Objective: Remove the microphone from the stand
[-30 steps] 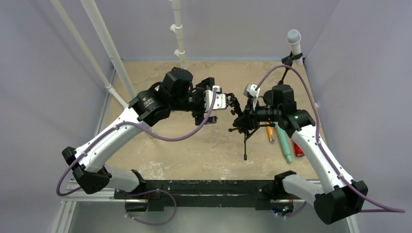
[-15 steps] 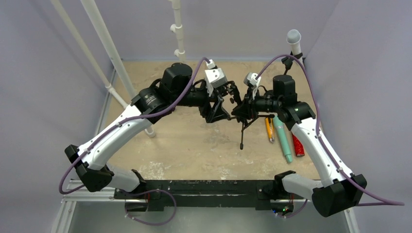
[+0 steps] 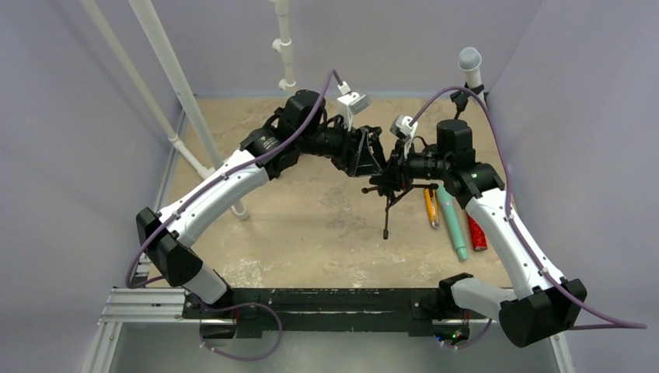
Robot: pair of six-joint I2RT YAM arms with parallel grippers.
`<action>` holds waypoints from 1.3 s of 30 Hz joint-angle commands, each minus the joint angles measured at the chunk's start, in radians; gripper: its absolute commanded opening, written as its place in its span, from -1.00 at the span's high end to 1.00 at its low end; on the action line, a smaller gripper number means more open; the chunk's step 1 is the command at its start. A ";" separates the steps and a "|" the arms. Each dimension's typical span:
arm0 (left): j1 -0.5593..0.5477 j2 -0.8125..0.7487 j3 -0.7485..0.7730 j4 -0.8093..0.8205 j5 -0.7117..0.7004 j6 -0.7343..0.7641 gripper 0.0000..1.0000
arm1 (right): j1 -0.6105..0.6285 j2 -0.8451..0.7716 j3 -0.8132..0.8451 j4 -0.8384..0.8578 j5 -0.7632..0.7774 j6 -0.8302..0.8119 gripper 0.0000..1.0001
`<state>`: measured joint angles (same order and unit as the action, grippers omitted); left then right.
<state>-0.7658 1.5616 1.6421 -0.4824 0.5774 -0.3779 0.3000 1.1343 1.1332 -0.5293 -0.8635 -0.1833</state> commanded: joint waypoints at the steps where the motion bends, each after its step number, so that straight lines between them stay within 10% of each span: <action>1: 0.013 0.015 0.064 0.090 0.032 -0.082 -0.27 | 0.001 -0.016 0.016 0.096 -0.058 0.022 1.00; 22: 0.007 0.101 0.081 0.135 0.027 -0.156 0.21 | 0.002 -0.033 -0.028 0.124 -0.076 0.036 1.00; 28: 0.006 0.095 0.056 0.151 0.057 -0.138 0.89 | 0.001 -0.042 -0.033 0.123 -0.057 0.039 1.00; 39: 0.051 0.022 0.028 0.119 0.036 -0.071 1.00 | 0.001 -0.063 -0.038 0.109 -0.004 0.037 0.31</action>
<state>-0.7486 1.6531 1.6596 -0.3870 0.6228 -0.4751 0.2962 1.1149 1.0798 -0.4728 -0.8757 -0.1356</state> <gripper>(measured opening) 0.236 0.293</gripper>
